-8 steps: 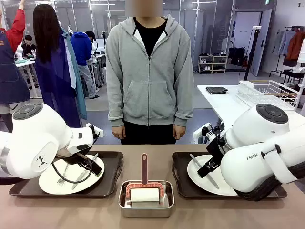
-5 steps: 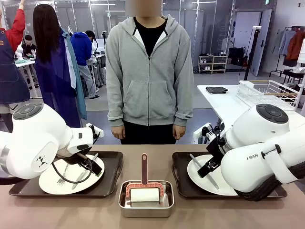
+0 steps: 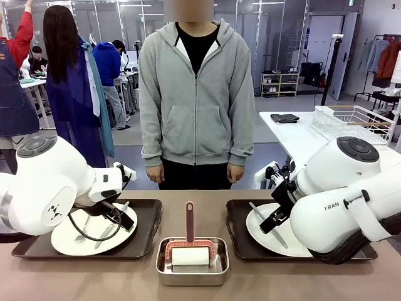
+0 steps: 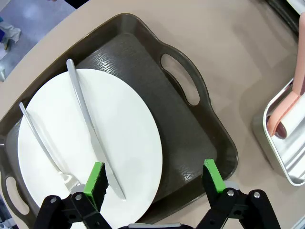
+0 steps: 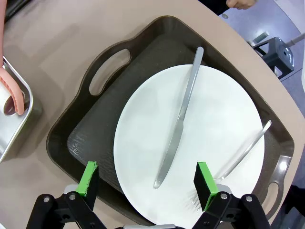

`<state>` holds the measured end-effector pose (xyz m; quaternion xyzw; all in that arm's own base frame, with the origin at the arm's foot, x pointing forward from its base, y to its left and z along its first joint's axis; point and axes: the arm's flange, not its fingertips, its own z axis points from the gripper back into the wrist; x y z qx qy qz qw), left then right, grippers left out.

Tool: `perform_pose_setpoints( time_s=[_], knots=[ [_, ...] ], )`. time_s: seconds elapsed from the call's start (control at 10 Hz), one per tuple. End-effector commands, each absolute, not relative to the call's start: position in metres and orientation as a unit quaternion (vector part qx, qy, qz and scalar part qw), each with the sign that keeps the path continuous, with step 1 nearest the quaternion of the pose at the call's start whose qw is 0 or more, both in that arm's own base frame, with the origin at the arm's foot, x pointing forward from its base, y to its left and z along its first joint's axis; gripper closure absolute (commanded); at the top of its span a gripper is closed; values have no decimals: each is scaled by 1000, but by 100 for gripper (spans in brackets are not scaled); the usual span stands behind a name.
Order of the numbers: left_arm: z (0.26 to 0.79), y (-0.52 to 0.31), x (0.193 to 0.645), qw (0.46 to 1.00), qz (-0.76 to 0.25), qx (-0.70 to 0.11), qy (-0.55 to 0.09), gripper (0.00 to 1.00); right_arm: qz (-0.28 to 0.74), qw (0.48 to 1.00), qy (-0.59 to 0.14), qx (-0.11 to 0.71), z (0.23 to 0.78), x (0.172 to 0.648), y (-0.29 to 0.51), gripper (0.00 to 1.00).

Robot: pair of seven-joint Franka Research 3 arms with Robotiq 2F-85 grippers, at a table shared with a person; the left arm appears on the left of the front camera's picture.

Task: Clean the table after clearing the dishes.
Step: When the left (or right) Handle tray is removed, use the left hand (or right hand) to clean the left (or right) side of the table with the Lint Roller.

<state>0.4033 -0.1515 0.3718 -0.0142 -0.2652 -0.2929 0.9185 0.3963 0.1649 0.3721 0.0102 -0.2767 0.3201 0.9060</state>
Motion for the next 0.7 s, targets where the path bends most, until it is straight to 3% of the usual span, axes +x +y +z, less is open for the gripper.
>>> perform_pose_setpoints(
  time_s=[0.0, 0.6],
  knots=[
    [372, -151, 403, 919, -292, -14, -265, 0, 320, 906, -277, 11, 372, 396, 165, 0],
    [372, -151, 403, 919, -292, -14, -265, 0, 320, 906, -277, 10, 372, 396, 165, 0]
  ],
)
